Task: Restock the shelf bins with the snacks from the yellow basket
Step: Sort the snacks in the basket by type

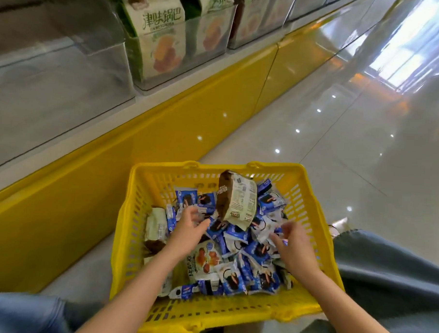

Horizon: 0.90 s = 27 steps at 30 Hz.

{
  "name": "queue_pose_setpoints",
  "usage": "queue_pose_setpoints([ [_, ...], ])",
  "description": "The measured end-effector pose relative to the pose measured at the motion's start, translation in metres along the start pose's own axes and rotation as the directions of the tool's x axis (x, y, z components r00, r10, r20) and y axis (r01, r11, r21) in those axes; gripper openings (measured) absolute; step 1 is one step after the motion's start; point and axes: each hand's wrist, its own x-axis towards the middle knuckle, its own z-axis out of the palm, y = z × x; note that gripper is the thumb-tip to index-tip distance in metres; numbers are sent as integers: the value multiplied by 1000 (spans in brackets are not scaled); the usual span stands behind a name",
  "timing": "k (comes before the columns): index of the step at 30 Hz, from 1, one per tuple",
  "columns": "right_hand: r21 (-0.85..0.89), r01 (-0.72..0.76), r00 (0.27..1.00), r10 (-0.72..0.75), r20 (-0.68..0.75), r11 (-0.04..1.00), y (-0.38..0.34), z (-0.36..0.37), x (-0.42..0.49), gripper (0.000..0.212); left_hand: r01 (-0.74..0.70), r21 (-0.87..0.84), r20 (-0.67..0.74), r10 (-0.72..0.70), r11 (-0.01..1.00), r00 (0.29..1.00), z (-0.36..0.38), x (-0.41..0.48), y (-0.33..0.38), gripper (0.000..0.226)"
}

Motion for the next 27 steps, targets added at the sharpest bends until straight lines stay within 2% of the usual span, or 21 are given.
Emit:
queue_pose_setpoints([
  [2,-50,-39,988,46,149,998,19,12,-4,55,77,241,76,-98,967,992,2,-2,-34,49],
  [4,-64,-79,960,93,262,995,35,16,-3,74,101,407,228,-208,908,951,4,-6,-65,55],
  [7,-61,-160,931,171,324,985,49,20,1,99,83,506,445,-342,859,827,9,-9,-92,63],
  [9,-117,-176,923,205,326,977,51,24,3,108,79,571,490,-417,817,766,14,-7,-99,69],
  [11,-153,-179,912,222,346,972,51,25,6,112,73,631,482,-465,772,742,18,-4,-101,73],
  [14,-105,-174,911,200,361,979,50,23,5,107,35,709,445,-486,704,752,25,3,-102,67],
  [17,-30,-112,916,115,385,993,45,25,-4,94,-32,760,421,-455,649,785,28,6,-105,57],
  [19,-69,-47,923,69,378,997,40,28,-8,85,-66,762,425,-421,644,801,27,7,-108,55],
  [22,-152,30,936,26,350,988,33,28,-12,74,-49,704,438,-378,709,816,21,10,-111,40],
  [24,-278,98,956,-13,293,955,29,30,-14,73,4,620,401,-321,785,858,17,10,-111,31],
  [27,-358,170,976,-108,187,918,23,31,-14,79,87,366,193,-167,927,967,17,6,-98,25],
])
